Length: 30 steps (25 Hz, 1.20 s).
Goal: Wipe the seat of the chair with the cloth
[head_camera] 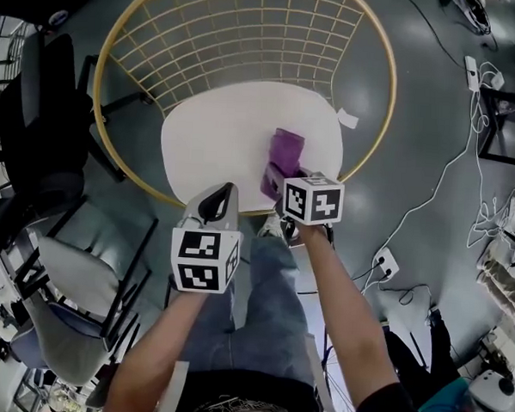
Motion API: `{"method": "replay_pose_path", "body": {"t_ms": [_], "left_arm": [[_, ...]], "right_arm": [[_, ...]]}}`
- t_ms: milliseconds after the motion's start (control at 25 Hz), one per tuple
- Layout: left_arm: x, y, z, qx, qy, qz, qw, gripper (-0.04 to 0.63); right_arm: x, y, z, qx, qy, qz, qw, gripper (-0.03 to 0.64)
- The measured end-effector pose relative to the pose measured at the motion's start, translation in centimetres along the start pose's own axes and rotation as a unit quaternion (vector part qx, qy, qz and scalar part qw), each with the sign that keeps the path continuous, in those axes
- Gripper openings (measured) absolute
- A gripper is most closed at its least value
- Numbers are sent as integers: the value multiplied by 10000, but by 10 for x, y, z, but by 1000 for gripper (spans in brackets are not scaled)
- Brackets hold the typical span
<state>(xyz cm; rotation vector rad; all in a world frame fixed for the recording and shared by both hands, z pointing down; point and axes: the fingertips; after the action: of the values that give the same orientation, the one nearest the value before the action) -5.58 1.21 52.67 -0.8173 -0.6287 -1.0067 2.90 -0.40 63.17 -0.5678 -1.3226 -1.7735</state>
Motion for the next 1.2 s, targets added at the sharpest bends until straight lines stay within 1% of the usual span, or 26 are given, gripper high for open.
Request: {"method": "replay_pose_path", "body": {"t_ms": [200,480,680,920,1000,1080,1200], "left_arm": [[7,18,-2,62,-19,36,10000,0],[14,43,-4,150,0,89,9998,0],[16,58,-4,196,14,93,9998,0],[12,68,2,218,15,-39,9998,0],[9,69,6,179,14,-120,9998,0],[5,67,8,122,53,-204,9997,0],[-4,60,11,33,112,-311,9994,0]], "right_arm": [[-20,27,-5,118,108,141,9998,63],[-52,61,-18,509,446,283,9973,63],[-75,81,-25,849,719,244,9935,63],[-92,95,-19,1031,665,327,9919,63],[-92,95,-17,960,595,305,9931,63],[-91,91,-17,765,529,252,9953,63],[-91,71,-23,618,569,-37,9965,63]]}}
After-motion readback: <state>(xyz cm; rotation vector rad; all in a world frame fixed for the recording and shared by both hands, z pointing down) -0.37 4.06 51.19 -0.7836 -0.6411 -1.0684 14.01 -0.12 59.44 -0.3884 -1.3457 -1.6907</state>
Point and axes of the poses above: the fingertips, and each gripper's own axes: x forward along the fingers, y to its right, z out of its underside, and after that the axes turned 3 degrees about y, right-handed
